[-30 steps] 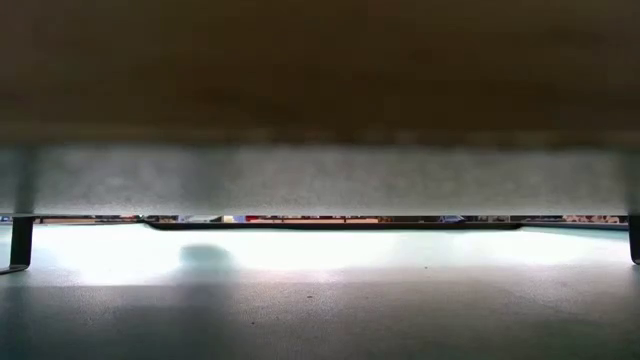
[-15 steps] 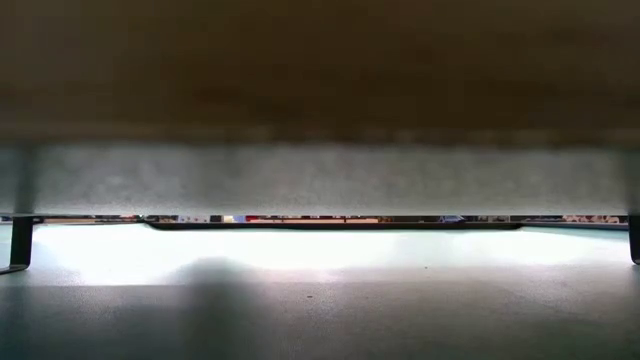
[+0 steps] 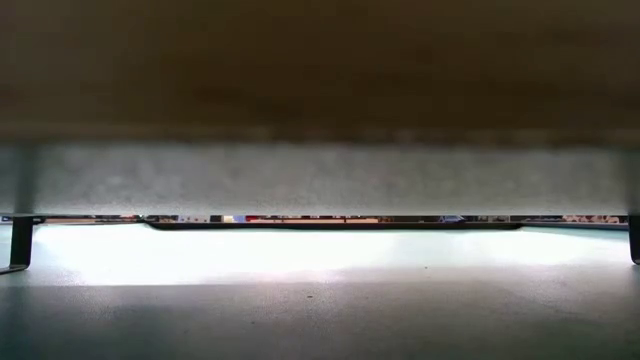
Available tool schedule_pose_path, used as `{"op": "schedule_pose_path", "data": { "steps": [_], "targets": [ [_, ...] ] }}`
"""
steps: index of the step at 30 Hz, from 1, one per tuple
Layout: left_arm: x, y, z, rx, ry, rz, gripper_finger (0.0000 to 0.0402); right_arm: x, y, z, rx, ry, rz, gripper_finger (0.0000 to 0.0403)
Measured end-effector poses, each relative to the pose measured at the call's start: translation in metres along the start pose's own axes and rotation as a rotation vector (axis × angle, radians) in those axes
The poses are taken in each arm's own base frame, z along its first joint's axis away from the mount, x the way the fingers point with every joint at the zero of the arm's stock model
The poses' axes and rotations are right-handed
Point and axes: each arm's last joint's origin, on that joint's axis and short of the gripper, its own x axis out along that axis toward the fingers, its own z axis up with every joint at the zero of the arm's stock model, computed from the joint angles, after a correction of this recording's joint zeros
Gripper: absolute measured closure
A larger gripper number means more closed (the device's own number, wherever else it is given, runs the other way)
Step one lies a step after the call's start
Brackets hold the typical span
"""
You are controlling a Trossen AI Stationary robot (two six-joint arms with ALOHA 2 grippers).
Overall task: Stack cereal on shelf
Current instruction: Put the blue cereal box on the shelf aligned with the other blue cereal boxes
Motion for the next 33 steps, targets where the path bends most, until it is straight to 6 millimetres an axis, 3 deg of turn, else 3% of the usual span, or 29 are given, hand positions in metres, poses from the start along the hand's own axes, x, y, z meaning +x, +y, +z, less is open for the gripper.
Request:
{"op": "schedule_pose_path", "data": {
  "steps": [6, 13, 24, 26, 33],
  "targets": [
    [0.007, 0.007, -0.003, -0.086, -0.022, 0.064, 0.0309, 0.000, 0.000, 0.000, 0.000, 0.000, 0.000, 0.0138],
    [0.012, 0.004, -0.020, -0.119, -0.045, 0.124, 0.0309, 0.000, 0.000, 0.000, -0.001, 0.001, 0.000, 0.0138],
    [0.018, 0.004, -0.064, -0.119, -0.339, 0.098, 0.0309, 0.000, 0.000, 0.000, -0.001, 0.001, -0.001, 0.0138],
    [0.026, 0.008, -0.074, -0.103, -0.324, 0.077, 0.0309, 0.000, 0.000, 0.000, -0.002, 0.001, -0.001, 0.0138],
    [0.037, 0.026, -0.079, -0.179, -0.359, 0.076, 0.0309, 0.000, 0.000, 0.000, -0.002, 0.002, -0.001, 0.0138]
  ]
}}
